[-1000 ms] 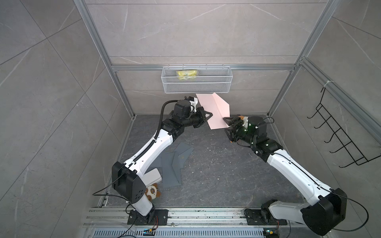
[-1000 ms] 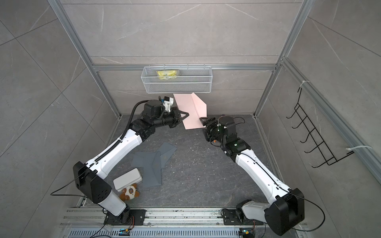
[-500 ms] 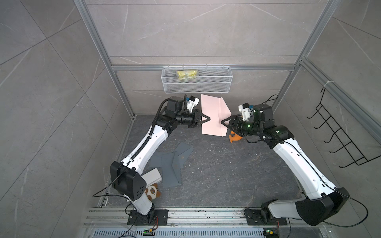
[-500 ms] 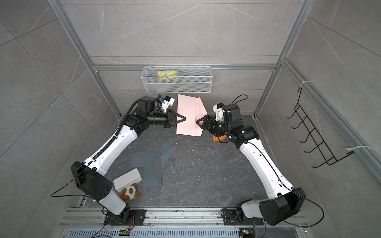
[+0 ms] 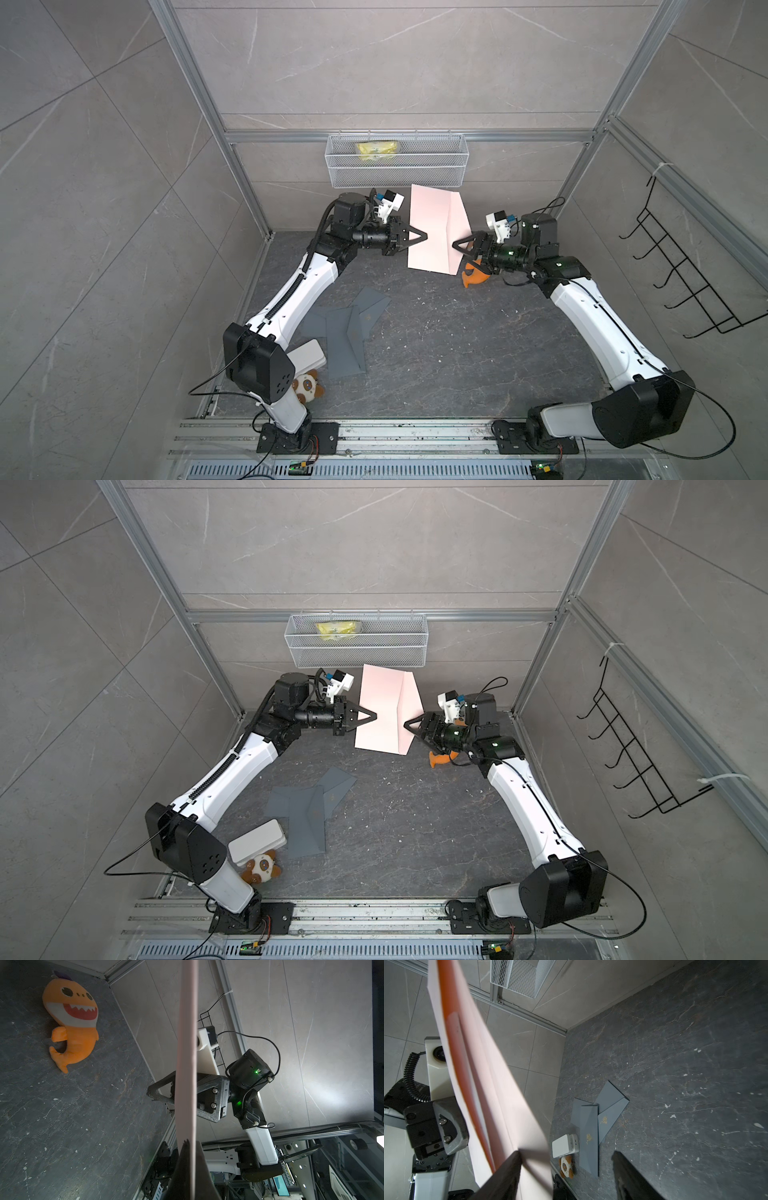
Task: Take the letter paper out of the envelope
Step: Pick up the envelope from the center of the board.
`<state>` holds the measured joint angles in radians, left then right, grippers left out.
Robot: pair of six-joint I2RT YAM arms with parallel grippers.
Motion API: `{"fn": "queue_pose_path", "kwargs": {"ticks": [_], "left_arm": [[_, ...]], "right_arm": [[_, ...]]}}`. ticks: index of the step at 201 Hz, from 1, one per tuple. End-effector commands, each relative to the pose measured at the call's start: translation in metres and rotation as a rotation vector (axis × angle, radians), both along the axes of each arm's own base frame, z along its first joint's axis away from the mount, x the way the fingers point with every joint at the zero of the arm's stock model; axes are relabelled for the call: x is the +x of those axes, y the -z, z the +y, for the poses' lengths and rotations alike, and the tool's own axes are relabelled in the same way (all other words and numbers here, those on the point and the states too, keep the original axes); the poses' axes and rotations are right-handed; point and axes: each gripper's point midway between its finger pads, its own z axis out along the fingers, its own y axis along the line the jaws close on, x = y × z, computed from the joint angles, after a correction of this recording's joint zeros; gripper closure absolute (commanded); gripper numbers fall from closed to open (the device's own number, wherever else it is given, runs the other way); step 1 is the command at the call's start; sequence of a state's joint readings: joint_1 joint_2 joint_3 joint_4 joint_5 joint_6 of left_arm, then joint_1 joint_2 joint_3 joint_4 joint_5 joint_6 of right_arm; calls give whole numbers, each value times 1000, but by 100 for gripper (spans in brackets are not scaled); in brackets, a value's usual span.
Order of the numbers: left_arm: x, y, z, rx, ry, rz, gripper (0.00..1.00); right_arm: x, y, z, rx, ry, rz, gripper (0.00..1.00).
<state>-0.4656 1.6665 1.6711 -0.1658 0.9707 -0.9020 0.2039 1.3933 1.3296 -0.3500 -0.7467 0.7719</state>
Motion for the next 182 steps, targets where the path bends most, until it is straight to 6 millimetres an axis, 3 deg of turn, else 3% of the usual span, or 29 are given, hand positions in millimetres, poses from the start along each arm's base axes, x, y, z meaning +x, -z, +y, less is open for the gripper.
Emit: {"fn": "queue_pose_path", "kwargs": {"ticks": [1, 56, 124, 182], "left_arm": [[-3, -23, -1, -74, 43, -41, 100], [4, -23, -4, -78, 33, -32, 100], [11, -28, -8, -92, 28, -36, 100], [14, -31, -9, -97, 27, -35, 100]], "right_arm": [[2, -11, 9, 116, -48, -16, 30], [2, -31, 17, 334, -82, -18, 30], [-5, -13, 18, 342, -78, 26, 35], [-15, -16, 27, 350, -121, 21, 35]]}}
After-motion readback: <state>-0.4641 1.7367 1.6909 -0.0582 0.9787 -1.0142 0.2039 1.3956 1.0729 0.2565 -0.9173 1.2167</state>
